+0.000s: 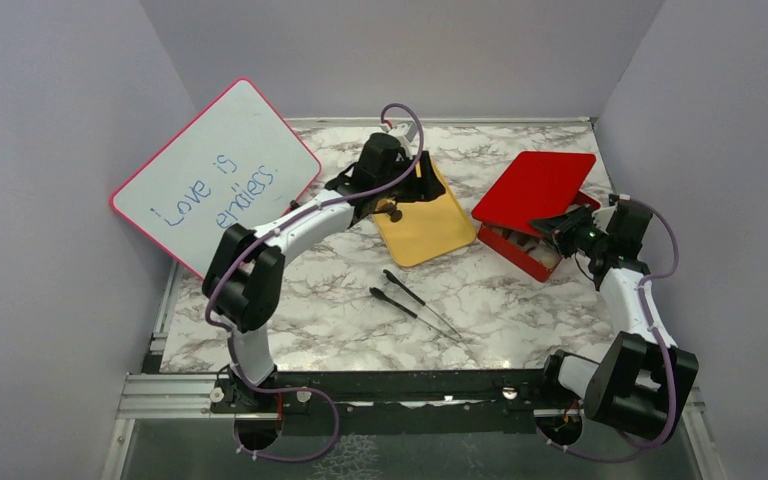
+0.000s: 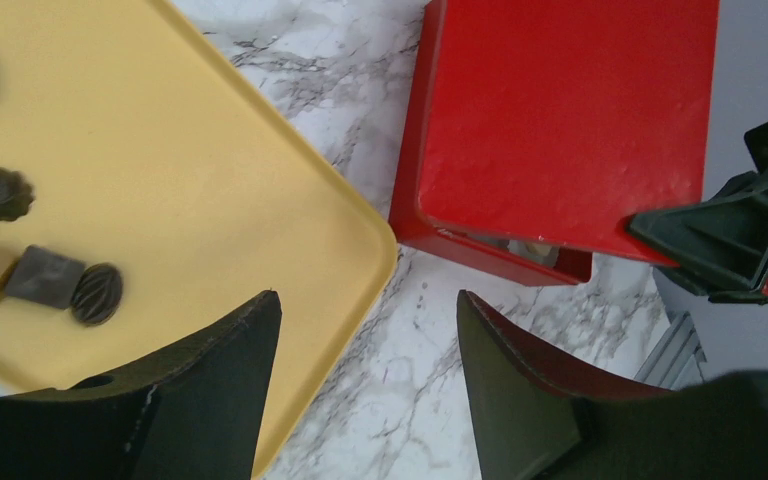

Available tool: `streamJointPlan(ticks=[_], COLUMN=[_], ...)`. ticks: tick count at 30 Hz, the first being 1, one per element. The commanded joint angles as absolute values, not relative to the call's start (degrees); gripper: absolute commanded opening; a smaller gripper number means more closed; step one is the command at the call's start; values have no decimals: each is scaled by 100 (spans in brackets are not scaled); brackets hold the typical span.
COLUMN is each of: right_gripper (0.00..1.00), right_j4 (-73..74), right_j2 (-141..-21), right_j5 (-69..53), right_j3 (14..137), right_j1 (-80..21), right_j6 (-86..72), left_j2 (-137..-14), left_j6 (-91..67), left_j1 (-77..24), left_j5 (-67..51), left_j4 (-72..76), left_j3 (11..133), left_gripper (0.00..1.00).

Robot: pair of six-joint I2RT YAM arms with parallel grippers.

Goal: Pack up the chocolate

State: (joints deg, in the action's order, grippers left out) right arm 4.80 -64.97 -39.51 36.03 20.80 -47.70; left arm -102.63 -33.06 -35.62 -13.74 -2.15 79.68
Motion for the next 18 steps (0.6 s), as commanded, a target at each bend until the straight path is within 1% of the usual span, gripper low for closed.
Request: streamJointPlan(ticks=[1, 5, 8, 14, 18], right_gripper=[1, 1, 1, 1, 1], right_j4=[82, 56, 139, 257, 108], right_j2=[-6445, -6525, -6618, -6806, -6954], right_j5=[-4360, -4356, -4397, -4745, -5005], right_j3=[3540, 3478, 3451, 3409, 3367], right_j1=[2190, 2301, 2380, 2702, 2888], right_j6=[-4567, -4490, -4396, -4090, -4067], left_j2=[-11038, -11642, -11900, -12392, -12694], left_j6=[-3701, -3679, -3853, -3834, -3792], left_j1=[-3756, -3915, -3978, -4094, -4128], left_j5=[-1779, -2035, -2134, -2297, -2591], left_j4=[357, 530, 913, 1282, 1445], left_j3=[8766, 9229, 9271, 9420, 9548], left_gripper=[64, 64, 61, 61, 70])
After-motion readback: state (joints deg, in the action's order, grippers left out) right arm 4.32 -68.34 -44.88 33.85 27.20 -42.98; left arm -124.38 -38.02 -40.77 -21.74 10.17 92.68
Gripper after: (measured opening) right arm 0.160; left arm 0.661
